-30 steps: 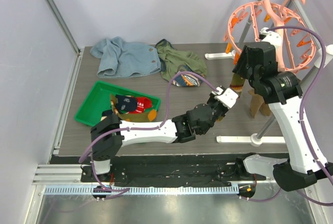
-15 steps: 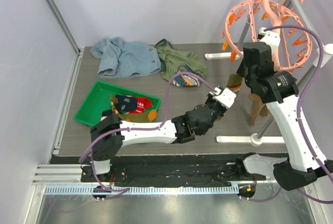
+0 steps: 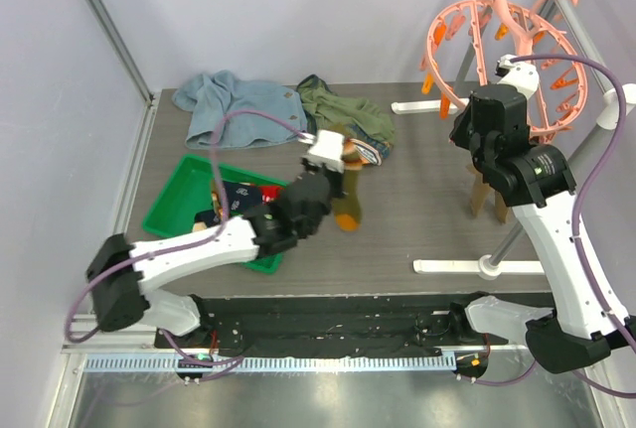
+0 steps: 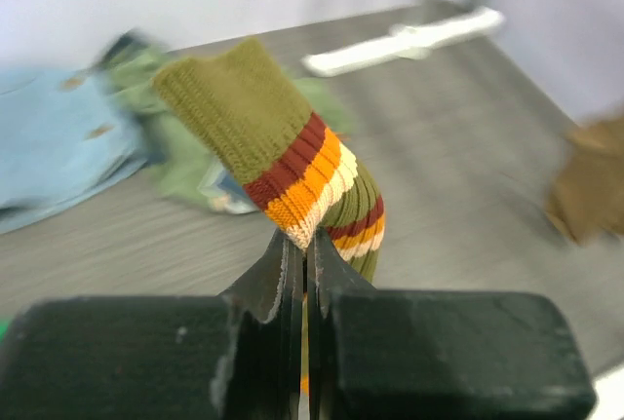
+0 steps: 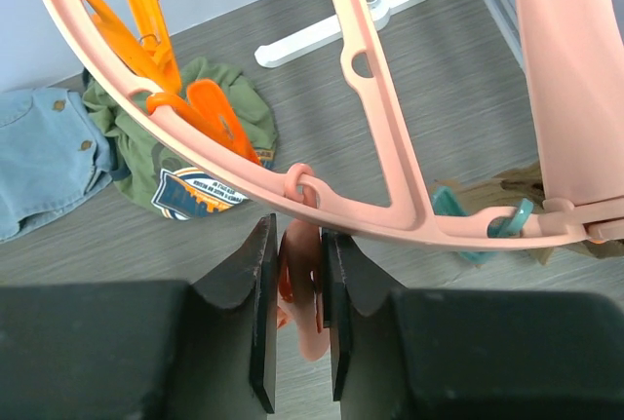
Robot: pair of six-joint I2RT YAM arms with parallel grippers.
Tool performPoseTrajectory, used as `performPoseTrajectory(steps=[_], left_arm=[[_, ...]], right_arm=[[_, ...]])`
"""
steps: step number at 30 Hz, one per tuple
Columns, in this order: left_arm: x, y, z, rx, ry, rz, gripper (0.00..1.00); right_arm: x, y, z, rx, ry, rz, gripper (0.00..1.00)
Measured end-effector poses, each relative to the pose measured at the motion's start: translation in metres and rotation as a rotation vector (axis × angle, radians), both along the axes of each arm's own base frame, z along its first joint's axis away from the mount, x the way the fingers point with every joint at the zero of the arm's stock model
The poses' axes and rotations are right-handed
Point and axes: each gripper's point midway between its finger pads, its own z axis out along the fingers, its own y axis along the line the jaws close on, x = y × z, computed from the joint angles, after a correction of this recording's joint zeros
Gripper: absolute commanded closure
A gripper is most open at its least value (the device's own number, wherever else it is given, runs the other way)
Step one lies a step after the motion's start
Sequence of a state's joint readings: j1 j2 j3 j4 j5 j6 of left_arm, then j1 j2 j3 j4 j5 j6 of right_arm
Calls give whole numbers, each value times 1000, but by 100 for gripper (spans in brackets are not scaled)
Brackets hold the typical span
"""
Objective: Remove the socks clipped to the hanger
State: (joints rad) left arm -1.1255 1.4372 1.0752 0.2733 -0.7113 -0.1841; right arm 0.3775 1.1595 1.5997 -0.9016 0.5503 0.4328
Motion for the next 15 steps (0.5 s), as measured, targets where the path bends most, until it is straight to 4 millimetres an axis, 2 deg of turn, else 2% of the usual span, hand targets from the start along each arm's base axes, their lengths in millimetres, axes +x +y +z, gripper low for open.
performPoseTrajectory(steps=[5, 8, 10, 12, 15], left_arm=[[23, 116, 17, -80, 107, 241, 100], [32, 177, 10, -86, 170, 390, 100], [34, 211, -12, -60, 234, 484, 100], [33, 236, -44, -25, 319, 561, 100], [17, 277, -110, 40, 480, 695, 100]], right_arm=[[-3, 2, 2, 19, -15, 16, 96], [-3, 4, 4, 29, -21, 25, 96], [-3, 6, 4, 32, -22, 31, 95], [-3, 6, 4, 33, -22, 34, 95], [-3, 6, 4, 33, -22, 34, 94]])
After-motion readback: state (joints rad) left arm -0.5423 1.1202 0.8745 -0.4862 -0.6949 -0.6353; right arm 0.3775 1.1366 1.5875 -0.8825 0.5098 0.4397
